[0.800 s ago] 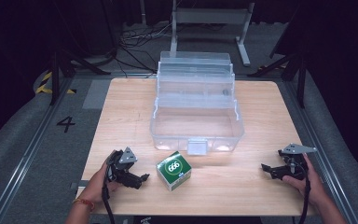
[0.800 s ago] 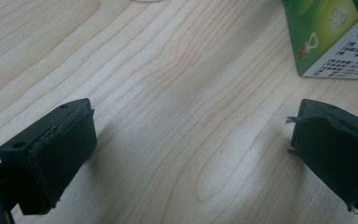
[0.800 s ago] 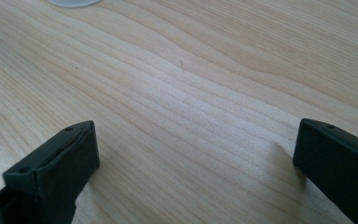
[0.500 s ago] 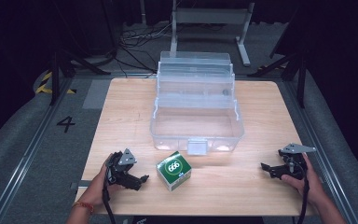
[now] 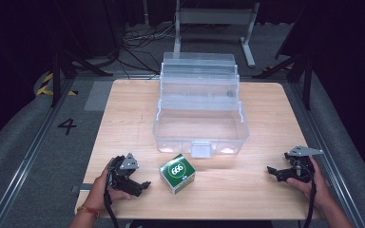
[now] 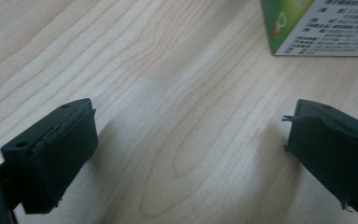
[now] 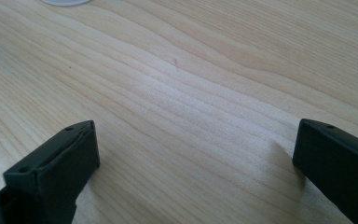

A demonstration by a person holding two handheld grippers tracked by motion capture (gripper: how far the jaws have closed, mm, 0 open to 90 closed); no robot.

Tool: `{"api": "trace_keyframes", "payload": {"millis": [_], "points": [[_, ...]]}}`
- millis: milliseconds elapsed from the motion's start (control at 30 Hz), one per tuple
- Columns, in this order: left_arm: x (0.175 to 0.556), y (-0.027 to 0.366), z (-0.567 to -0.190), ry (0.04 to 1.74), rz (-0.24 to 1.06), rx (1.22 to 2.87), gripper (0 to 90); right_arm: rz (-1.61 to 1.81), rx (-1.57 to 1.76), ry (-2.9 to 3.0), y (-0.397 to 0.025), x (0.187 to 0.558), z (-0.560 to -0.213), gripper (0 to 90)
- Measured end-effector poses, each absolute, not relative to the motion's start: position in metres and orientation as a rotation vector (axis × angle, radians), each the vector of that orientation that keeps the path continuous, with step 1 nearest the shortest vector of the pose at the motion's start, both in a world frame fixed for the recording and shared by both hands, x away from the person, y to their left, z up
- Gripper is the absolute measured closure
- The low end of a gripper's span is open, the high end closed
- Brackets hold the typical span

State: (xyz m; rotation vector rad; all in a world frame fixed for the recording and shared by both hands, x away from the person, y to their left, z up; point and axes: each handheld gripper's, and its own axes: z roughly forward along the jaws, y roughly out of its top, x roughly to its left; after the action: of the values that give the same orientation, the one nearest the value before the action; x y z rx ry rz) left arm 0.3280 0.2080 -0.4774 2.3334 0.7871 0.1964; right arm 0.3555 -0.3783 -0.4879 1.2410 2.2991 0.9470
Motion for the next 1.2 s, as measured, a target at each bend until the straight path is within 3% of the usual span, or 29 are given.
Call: {"api": "trace_keyframes", "payload": {"millis": [67, 100, 167, 233, 300, 700, 1200], "points": [[0.326, 0.208, -0.472, 0.776, 0.173, 2.326, 20.3, 0.947, 1.236, 2.300, -0.379, 0.356, -0.488, 0.5], [0.324, 0.207, -0.470, 0.778, 0.189, 2.338, 24.3, 0.947, 1.237, 2.299, -0.379, 0.355, -0.488, 0.5], [0.321, 0.204, -0.465, 0.788, 0.206, 2.335, 13.8, 0.948, 1.235, 2.300, -0.379, 0.356, -0.488, 0.5], [0.314, 0.200, -0.460, 0.765, 0.205, 2.345, 19.7, 0.951, 1.235, 2.301, -0.379, 0.356, -0.488, 0.5], [0.306, 0.194, -0.453, 0.757, 0.245, 2.356, 16.4, 0.951, 1.236, 2.299, -0.379, 0.355, -0.488, 0.5], [0.285, 0.153, -0.420, 0.709, 0.291, 2.355, 16.4, 0.954, 1.234, 2.298, -0.379, 0.356, -0.488, 0.5], [0.289, 0.125, -0.405, 0.695, 0.304, 2.322, 16.2, 0.956, 1.234, 2.297, -0.378, 0.356, -0.489, 0.5]]}}
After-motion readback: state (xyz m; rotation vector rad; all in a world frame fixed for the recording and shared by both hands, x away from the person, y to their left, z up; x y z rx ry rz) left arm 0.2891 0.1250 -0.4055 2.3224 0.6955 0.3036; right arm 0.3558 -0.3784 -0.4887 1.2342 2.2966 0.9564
